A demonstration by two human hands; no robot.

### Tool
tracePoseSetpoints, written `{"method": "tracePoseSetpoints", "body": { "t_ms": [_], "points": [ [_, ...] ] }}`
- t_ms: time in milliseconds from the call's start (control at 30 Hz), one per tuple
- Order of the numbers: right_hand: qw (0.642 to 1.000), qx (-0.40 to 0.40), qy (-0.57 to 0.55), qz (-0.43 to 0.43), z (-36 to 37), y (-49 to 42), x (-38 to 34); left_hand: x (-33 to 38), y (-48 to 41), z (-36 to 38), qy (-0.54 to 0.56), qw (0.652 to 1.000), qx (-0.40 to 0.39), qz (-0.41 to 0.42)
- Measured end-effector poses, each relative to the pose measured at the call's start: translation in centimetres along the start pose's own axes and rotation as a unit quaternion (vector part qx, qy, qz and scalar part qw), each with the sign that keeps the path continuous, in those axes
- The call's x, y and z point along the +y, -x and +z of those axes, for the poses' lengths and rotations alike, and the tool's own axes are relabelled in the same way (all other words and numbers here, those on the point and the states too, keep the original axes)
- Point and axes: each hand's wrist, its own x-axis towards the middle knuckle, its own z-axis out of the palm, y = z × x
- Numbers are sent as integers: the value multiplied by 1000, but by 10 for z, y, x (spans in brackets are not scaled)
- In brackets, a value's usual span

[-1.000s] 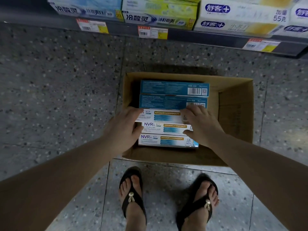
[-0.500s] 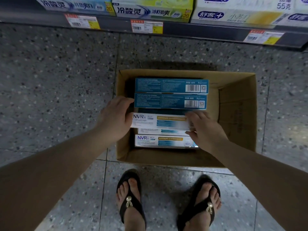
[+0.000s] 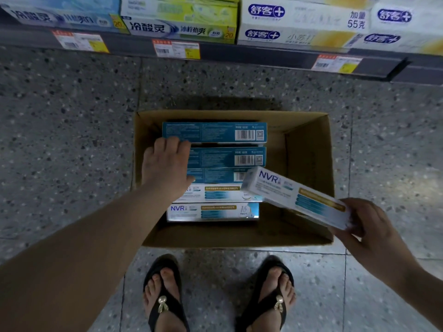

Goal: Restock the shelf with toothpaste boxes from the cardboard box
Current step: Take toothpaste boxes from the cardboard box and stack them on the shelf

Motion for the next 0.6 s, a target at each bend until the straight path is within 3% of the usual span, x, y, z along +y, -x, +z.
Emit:
{"method": "tracePoseSetpoints", "body": {
  "t_ms": [267, 433, 600],
  "points": [
    [998, 33, -44, 2, 11, -22, -22, -7, -7, 6, -68, 998, 17, 5],
    [998, 49, -41, -29, -2, -34, -33, -7, 8, -9, 110, 994, -7, 24],
    [996, 66, -45, -41, -47, -18, -55, -15, 52, -50, 199, 980, -26, 5]
  ]
}}
